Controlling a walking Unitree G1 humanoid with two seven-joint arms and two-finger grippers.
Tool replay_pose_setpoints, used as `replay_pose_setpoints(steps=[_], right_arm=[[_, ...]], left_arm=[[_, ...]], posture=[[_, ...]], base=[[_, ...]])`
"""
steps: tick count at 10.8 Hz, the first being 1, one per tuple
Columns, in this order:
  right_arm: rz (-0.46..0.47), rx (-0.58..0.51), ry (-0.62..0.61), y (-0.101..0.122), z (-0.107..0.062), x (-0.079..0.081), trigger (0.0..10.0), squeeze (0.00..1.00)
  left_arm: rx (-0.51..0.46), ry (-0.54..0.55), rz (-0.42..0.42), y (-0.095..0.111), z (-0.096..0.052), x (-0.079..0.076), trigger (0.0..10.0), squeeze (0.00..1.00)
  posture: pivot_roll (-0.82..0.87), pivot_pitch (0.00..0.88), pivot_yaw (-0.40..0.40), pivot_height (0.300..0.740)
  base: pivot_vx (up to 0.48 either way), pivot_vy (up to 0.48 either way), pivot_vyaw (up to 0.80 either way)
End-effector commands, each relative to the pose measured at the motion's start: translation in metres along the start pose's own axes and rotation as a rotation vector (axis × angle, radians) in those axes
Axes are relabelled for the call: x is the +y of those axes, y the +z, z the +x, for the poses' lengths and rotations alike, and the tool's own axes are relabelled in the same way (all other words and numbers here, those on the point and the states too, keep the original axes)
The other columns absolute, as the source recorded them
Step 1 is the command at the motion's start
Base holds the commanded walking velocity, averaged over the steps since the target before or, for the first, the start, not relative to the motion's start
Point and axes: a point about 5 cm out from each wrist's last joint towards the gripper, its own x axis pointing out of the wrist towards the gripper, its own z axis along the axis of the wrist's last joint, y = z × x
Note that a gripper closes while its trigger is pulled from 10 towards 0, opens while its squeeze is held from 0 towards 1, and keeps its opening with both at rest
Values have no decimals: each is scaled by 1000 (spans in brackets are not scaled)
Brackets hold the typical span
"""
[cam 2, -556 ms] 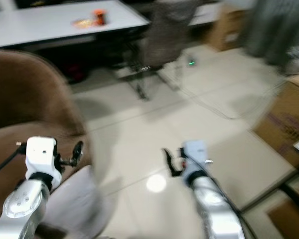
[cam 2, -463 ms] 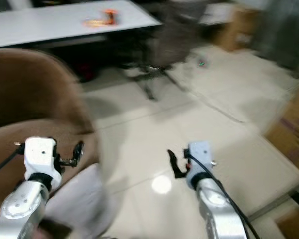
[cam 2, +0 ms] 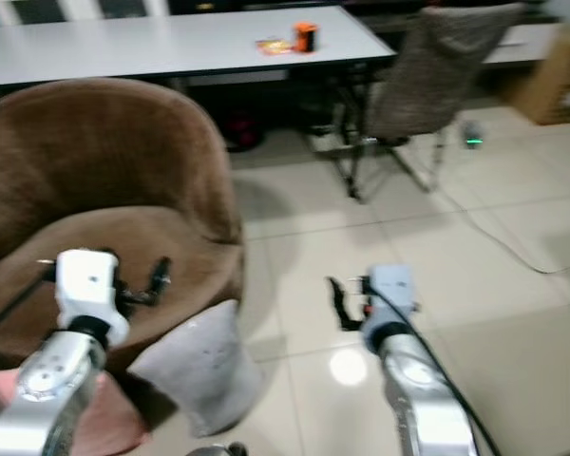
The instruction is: Move the pillow to the sofa from floor
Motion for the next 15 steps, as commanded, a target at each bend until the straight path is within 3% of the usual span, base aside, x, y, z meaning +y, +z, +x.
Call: replay_pose_setpoints(steps=[1, 5, 6, 10, 12, 13, 14, 15], right_arm=[[16, -16, 28, 6, 5, 11, 10000, 1000], [19, -41, 22, 9, 10, 15, 10000, 1000], [10, -50, 15, 12, 11, 13, 10000, 1000], [-10, -54, -24, 14, 15, 9, 10000, 1000], [0, -66, -38, 16, 17, 9, 10000, 1000], [2, -66, -34, 16, 17, 10, 10000, 702], [1, -67, -33, 16, 18, 10, 10000, 43], [-1, -70, -38, 17, 19, 9, 10000, 0]], left_arm=[[-20, 27, 59, 4, 6, 8, 10000, 0], [-32, 25, 43, 4, 14, 12, 10000, 0], [-38, 3, 8, 5, 14, 9, 10000, 0], [-23, 12, 14, 1, 15, 10, 10000, 0], [-32, 13, 13, 2, 16, 11, 10000, 0], [-35, 15, 11, 2, 16, 12, 10000, 0], [-40, 15, 10, 3, 16, 12, 10000, 0], [-45, 12, 9, 4, 16, 12, 10000, 0]], posture=[[-114, 0, 31, 740], [-129, 0, 51, 740], [-129, 0, 44, 740], [-123, 0, 32, 740], [-122, 0, 29, 740], [-119, 0, 27, 740], [-116, 0, 26, 740], [-112, 0, 23, 740]], base=[[0, 0, 800], [0, 0, 800], [247, 0, 800], [320, 0, 800], [347, 0, 0], [352, 0, 0], [360, 0, 0], [368, 0, 0]])
